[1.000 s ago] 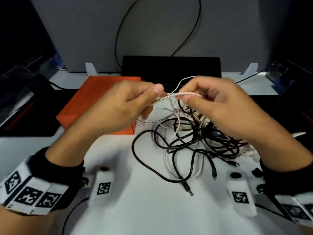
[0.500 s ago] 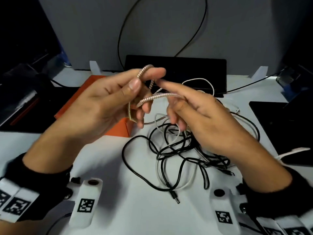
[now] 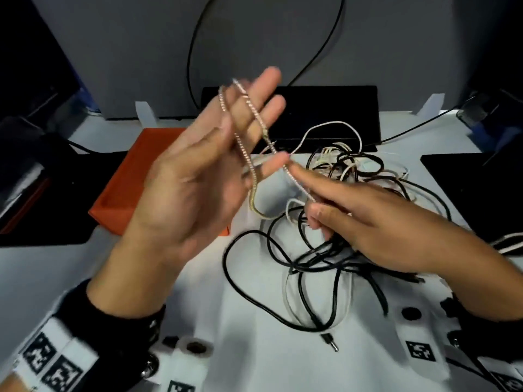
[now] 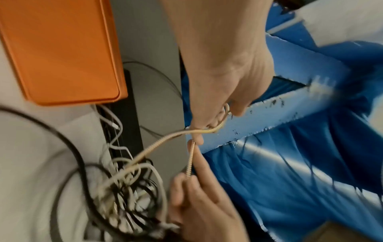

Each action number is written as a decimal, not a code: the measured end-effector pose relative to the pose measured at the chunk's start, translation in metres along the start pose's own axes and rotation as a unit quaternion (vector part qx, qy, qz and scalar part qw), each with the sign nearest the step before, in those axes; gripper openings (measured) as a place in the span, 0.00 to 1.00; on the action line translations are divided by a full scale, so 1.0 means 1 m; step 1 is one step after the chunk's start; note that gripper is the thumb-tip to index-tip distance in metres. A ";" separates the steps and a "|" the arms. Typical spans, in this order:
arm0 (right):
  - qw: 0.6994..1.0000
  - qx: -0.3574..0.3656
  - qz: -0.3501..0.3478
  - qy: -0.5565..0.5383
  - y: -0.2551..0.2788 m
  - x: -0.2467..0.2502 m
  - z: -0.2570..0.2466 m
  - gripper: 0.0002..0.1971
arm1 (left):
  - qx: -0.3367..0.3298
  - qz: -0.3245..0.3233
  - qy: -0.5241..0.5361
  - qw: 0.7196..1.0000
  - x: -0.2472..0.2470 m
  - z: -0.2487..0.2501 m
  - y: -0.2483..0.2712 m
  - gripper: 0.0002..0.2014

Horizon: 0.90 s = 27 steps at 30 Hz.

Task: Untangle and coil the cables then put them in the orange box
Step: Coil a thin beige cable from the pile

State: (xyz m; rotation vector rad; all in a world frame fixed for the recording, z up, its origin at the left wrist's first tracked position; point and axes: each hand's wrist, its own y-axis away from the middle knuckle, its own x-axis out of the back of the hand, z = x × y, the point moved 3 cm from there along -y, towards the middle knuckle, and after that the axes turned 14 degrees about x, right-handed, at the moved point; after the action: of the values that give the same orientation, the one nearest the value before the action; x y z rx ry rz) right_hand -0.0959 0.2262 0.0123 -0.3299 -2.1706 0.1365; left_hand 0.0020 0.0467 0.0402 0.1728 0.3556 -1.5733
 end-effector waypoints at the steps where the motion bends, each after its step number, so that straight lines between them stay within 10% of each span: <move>1: 1.000 0.013 -0.010 0.020 -0.001 -0.003 -0.006 0.28 | 0.003 0.019 -0.078 0.997 -0.001 -0.005 0.000 0.27; 5: 0.995 0.046 0.082 -0.045 -0.007 0.003 -0.020 0.06 | 0.045 0.039 -0.488 0.871 -0.005 -0.015 0.006 0.13; 7: 0.983 0.018 0.146 -0.108 -0.006 0.007 -0.018 0.08 | 0.091 0.037 -0.540 0.836 -0.001 -0.010 0.011 0.21; 14: 0.988 -0.109 -0.107 0.037 0.013 0.004 0.009 0.36 | 0.051 0.102 -0.175 0.978 0.018 0.013 0.005 0.13; 19: 0.966 -0.157 0.047 0.198 0.013 0.019 0.028 0.30 | 0.003 0.054 0.029 0.998 0.021 0.012 0.002 0.20; 27: 0.977 -0.075 0.181 0.085 -0.001 0.034 0.001 0.23 | 0.048 0.038 -0.028 0.998 0.025 0.000 0.004 0.23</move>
State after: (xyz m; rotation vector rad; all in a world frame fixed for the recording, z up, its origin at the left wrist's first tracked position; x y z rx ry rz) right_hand -0.1157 0.2347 0.0381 -0.7959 -1.9378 0.1431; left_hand 0.0050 0.0230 0.0315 0.2135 0.2269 -1.5183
